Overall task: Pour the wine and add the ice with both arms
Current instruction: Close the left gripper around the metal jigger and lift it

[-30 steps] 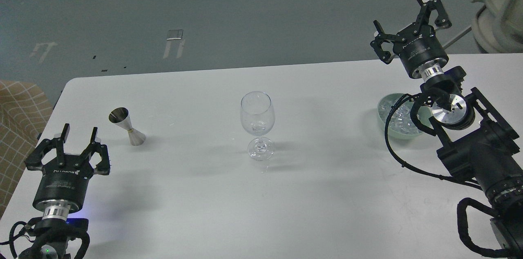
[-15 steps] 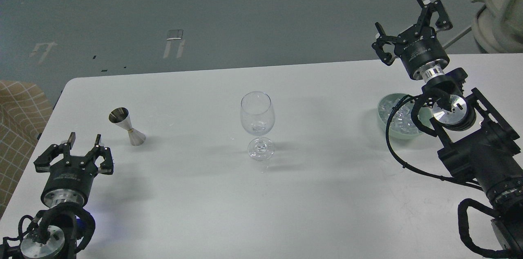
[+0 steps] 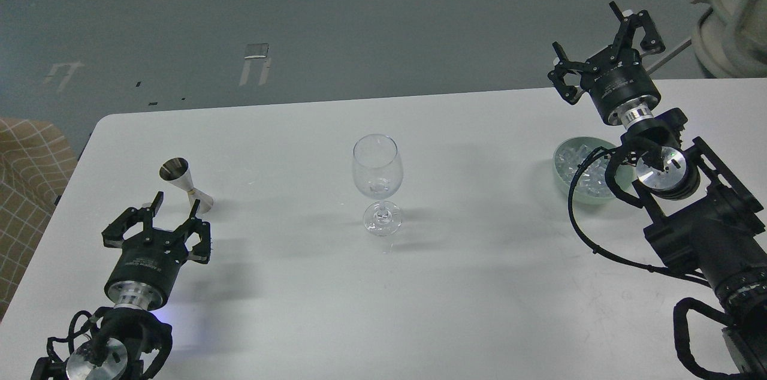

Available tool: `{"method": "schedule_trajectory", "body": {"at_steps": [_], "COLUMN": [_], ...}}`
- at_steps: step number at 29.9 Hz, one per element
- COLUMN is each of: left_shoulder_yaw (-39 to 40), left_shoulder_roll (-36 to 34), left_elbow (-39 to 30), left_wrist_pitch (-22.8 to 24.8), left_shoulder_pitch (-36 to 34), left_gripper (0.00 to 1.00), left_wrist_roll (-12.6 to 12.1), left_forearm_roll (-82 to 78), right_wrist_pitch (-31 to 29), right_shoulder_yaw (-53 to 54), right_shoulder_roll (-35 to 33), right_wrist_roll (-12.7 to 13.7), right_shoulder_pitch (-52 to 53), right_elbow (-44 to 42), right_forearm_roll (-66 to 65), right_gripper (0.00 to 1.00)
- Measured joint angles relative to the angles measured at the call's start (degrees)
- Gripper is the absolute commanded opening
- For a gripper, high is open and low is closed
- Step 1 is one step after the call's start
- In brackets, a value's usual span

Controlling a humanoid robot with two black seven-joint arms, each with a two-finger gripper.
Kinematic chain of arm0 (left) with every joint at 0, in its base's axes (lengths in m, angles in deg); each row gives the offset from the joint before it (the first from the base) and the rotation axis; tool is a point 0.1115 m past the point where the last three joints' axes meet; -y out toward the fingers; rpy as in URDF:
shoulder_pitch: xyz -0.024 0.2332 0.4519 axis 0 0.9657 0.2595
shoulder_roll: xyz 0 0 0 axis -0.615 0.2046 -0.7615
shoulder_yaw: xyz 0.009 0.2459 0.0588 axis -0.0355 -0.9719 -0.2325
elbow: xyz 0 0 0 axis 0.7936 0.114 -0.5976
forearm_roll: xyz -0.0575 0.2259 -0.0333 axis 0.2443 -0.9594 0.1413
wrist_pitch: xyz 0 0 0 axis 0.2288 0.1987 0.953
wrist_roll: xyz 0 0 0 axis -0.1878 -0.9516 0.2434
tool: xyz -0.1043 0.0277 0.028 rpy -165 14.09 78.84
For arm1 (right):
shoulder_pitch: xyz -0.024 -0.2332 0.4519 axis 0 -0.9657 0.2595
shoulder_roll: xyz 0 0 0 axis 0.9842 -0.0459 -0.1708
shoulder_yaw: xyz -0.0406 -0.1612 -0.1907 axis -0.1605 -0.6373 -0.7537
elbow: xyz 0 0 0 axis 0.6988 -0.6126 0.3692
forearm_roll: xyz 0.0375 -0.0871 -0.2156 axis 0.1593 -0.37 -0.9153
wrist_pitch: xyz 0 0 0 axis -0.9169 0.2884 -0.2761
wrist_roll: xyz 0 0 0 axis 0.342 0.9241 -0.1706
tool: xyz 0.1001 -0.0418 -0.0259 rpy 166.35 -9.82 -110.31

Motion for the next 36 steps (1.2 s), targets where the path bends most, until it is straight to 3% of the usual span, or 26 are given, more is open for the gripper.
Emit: {"method": "schedule_trajectory", "body": {"at_steps": [36], "left_shoulder_yaw": [1.2], "left_shoulder_roll": [0.0], "left_elbow": [15.6], "left_wrist_pitch": [1.0], "left_shoulder_pitch": [-11.0], "left_gripper": [0.56], "left_wrist_roll": [0.8], "left_forearm_roll": [0.6], "right_wrist_pitch": [0.8], "right_shoulder_yaw": [-0.2], "right_shoulder_roll": [0.0], "right_wrist_roll": [0.0], "right_shoulder_pitch": [-0.3], "right_elbow": [-0.2], "right_forearm_roll": [-0.2], "right_gripper": [1.00]}}
